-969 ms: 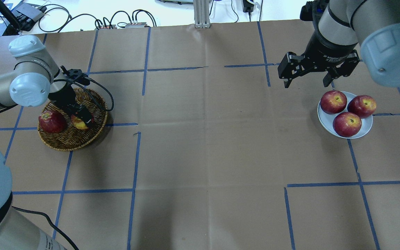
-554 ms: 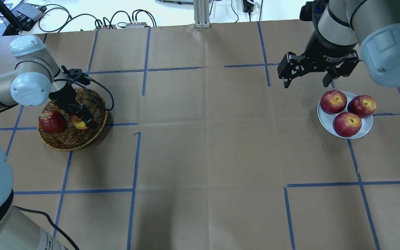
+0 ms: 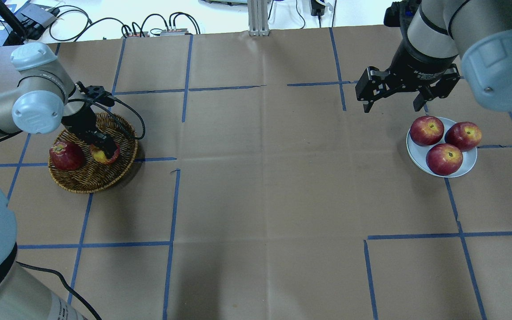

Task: Transfer apple from basket to plate
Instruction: 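Close the left gripper on the red-yellow apple, then lift the apple with the left gripper and carry it toward the table center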

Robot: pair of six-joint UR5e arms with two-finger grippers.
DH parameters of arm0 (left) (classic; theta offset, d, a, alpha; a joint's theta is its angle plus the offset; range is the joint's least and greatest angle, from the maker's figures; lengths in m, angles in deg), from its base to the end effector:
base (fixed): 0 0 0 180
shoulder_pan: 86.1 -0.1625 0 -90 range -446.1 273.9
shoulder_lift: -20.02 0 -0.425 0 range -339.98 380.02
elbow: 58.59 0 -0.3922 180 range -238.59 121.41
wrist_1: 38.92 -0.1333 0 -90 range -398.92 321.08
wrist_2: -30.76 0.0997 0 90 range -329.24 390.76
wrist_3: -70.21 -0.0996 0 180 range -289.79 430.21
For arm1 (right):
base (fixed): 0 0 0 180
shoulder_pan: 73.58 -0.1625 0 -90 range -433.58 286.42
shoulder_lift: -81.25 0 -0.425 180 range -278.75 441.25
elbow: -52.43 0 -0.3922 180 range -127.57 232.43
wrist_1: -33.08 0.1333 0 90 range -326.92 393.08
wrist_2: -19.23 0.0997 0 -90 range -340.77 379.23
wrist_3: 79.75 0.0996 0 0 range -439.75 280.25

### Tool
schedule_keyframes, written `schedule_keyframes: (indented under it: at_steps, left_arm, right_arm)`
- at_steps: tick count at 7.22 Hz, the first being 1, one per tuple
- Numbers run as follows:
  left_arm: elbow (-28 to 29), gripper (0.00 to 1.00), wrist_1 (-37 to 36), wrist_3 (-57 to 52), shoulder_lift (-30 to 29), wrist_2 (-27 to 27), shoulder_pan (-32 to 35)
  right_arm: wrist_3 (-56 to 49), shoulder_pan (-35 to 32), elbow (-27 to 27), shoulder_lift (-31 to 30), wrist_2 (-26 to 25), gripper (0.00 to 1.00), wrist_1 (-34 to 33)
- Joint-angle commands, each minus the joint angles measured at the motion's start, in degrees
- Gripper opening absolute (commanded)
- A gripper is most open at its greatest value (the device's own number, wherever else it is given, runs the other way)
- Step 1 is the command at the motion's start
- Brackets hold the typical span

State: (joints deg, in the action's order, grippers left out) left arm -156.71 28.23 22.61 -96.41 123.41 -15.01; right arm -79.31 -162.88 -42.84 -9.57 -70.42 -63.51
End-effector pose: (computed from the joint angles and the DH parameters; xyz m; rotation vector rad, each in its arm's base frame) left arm 0.0693 -0.5995 0.2030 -0.7636 -2.9566 -0.3004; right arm 0.1279 -0.4899 0.4612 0.0310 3.1349 -0.0586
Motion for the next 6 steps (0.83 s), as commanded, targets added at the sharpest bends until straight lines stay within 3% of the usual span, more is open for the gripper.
schedule_keyframes:
  at_steps: [1,4,6]
  left_arm:
    - [1.51,0.35,0.00,4.86,2.68,-0.11,3.33]
    - [2.31,0.35,0.18,29.04,7.70,-0.10,17.71]
    - [4.85,0.35,-0.70,50.32,5.53,-0.02,29.31]
  right_arm:
    - [0.00,0.00,0.00,0.03,0.00,1.00,0.00]
    - [0.00,0.00,0.00,0.03,0.00,1.00,0.00]
    - [0.00,0.00,0.00,0.03,0.00,1.00,0.00]
